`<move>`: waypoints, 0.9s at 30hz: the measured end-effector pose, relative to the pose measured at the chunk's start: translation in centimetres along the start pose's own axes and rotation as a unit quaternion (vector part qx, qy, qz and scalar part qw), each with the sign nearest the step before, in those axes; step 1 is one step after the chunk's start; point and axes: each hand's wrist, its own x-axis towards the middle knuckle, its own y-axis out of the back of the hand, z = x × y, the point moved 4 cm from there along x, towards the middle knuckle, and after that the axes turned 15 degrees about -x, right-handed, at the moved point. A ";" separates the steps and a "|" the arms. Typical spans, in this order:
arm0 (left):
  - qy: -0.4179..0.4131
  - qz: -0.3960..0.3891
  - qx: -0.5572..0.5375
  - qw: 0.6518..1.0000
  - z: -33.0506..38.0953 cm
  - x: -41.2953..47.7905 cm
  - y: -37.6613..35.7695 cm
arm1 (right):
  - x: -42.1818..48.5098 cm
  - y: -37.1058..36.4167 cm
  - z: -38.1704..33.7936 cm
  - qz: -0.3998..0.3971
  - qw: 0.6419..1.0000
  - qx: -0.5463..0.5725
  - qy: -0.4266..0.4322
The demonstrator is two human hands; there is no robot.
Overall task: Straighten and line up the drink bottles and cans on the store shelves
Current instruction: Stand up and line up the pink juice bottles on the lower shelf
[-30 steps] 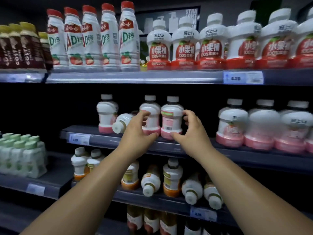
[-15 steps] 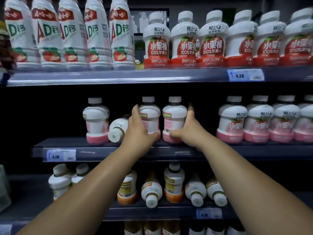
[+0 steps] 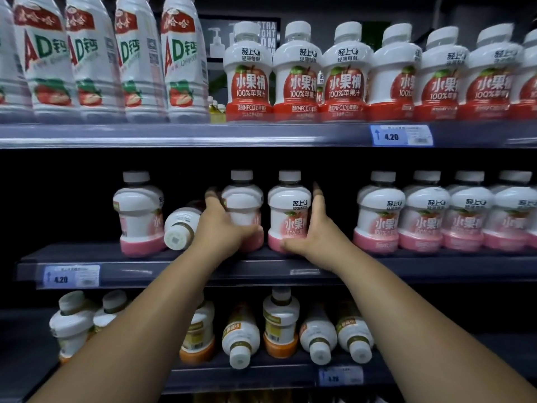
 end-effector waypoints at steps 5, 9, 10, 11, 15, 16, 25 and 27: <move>0.039 -0.094 -0.063 0.993 -1.1 0.1 0.4 | 0.3 0.2 0.3 0.028 0.999 -0.027 -0.028; 0.030 -0.069 -0.039 0.996 -1.6 0.1 1.0 | 0.2 -0.1 0.3 0.044 0.998 -0.044 -0.026; 0.041 -0.075 -0.056 0.995 -1.8 0.2 1.0 | 0.2 -0.1 0.4 0.045 0.998 -0.042 -0.026; 0.056 -0.087 -0.077 0.992 -2.1 0.2 1.0 | 0.2 -0.1 0.4 0.044 0.998 -0.040 -0.026; 0.030 -0.107 -0.070 0.991 -1.5 -0.7 0.3 | 0.2 0.1 0.3 0.052 0.997 -0.051 -0.021; 0.020 -0.100 -0.061 0.993 -1.2 -1.0 0.3 | 0.2 0.0 0.2 0.056 0.997 -0.058 -0.018; 0.045 -0.141 -0.079 0.986 -1.7 -0.6 0.4 | -0.2 0.1 0.6 0.109 0.989 -0.101 -0.020; 0.057 -0.155 -0.085 0.983 -1.5 -0.4 0.0 | -0.6 0.4 0.7 0.127 0.985 -0.118 -0.018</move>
